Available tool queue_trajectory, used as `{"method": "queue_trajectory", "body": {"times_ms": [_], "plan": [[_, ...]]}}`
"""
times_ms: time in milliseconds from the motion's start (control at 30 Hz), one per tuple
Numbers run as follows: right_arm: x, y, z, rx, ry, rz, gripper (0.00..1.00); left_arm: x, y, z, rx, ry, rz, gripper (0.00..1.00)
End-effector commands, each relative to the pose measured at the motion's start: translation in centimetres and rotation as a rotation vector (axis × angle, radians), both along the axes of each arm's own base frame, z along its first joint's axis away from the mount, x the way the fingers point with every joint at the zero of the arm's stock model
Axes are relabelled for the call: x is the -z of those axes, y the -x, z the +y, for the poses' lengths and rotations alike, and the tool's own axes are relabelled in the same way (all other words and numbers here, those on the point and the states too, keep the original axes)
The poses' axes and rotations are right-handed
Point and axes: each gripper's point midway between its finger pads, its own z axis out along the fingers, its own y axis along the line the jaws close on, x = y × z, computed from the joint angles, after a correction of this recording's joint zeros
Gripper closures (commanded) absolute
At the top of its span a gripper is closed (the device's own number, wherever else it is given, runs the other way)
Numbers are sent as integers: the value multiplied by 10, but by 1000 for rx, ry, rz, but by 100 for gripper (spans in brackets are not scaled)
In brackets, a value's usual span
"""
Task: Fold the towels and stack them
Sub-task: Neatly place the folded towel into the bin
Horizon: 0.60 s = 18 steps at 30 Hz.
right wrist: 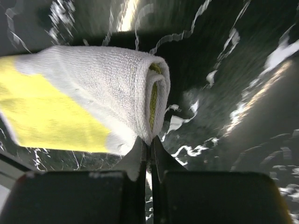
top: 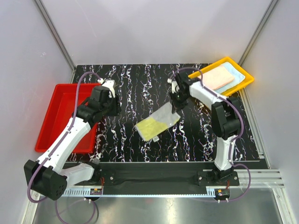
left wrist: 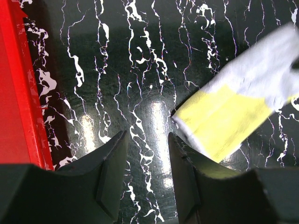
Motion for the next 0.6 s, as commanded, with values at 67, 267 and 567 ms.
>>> {"method": "queue_trajectory", "body": {"times_ms": [67, 267, 567], "plan": [[-37, -35, -21, -31, 84, -58, 100, -14, -9, 3, -8, -8, -65, 55], [-60, -80, -63, 34, 158, -128, 100, -19, -10, 4, -12, -2, -81, 55], [-106, -127, -163, 190, 342, -287, 100, -16, -7, -2, 16, 14, -68, 54]]}}
